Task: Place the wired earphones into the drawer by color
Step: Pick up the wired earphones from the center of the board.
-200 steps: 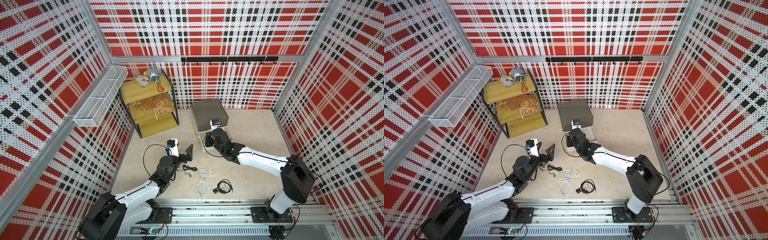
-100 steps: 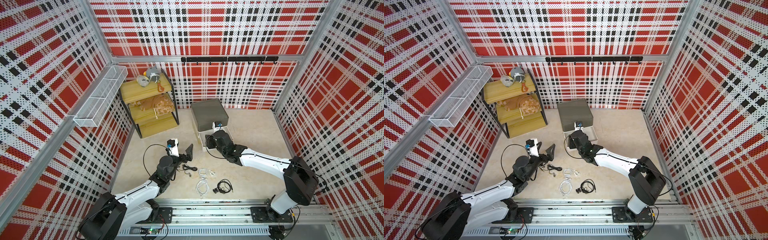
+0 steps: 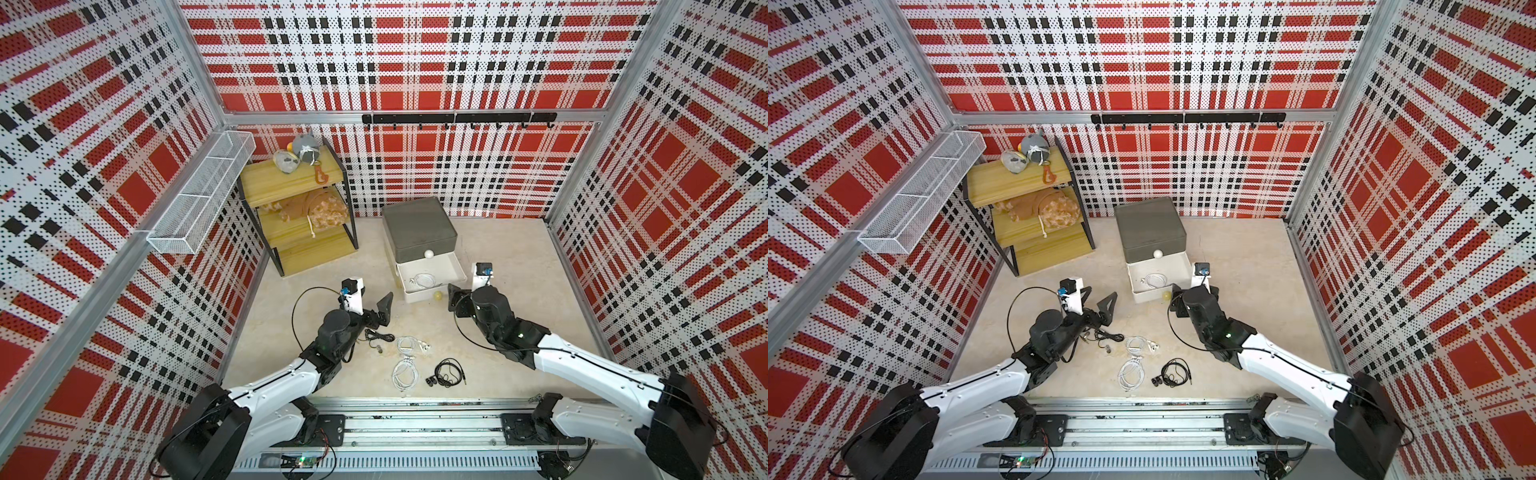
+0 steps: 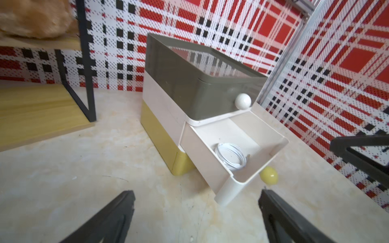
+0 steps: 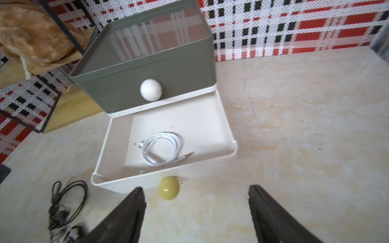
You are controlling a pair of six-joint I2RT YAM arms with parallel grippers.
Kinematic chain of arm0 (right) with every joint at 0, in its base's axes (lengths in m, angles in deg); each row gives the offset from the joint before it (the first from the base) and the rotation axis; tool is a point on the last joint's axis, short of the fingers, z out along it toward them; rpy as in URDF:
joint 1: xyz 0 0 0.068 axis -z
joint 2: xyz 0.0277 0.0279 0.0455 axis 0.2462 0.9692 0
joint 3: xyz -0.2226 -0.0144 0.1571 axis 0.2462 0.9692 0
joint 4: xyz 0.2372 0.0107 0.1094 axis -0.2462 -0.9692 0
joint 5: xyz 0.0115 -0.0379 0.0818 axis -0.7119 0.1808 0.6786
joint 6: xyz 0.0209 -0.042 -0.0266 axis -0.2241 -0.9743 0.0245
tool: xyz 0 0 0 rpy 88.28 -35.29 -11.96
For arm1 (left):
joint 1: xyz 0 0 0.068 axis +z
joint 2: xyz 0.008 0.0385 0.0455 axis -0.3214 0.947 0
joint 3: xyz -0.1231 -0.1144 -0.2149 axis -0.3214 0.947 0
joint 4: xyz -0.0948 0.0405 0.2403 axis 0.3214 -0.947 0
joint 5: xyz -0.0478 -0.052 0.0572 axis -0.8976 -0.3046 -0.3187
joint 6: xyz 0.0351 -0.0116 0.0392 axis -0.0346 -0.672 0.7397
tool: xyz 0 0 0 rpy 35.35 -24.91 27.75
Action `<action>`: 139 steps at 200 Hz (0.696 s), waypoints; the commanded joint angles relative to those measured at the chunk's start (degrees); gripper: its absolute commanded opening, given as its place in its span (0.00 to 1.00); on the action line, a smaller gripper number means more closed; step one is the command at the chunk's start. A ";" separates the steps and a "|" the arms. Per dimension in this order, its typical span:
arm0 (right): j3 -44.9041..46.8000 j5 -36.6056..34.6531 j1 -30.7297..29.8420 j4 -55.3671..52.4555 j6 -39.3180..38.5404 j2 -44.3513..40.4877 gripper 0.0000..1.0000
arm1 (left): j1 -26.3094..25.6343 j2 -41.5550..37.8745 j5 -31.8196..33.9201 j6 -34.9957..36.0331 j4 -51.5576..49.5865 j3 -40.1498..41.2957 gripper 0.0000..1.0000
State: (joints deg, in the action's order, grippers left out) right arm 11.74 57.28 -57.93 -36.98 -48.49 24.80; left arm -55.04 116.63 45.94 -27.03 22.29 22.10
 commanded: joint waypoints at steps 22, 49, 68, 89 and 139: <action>9.06 -8.59 1.40 1.63 -8.59 -7.81 0.85 | -10.53 2.01 6.10 -1.88 -13.84 -7.33 1.00; 11.96 -10.54 1.39 2.92 -11.41 -10.41 0.86 | -15.74 4.72 10.74 -4.18 -20.78 -10.28 0.98; 14.74 -10.95 1.39 5.60 -13.02 -12.89 0.86 | -18.88 6.44 12.96 -6.59 -24.36 -12.30 0.95; 16.66 -10.75 1.49 6.58 -14.46 -15.97 0.86 | -21.56 8.48 14.63 -8.44 -27.87 -14.21 0.91; 19.12 -10.94 1.58 6.50 -14.36 -21.53 0.89 | -23.02 14.92 12.54 -13.11 -34.51 -18.66 0.77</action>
State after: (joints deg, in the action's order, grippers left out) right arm 30.28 47.05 -56.62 -31.93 -62.19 5.00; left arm -77.53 129.17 58.47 -37.11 -7.09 5.99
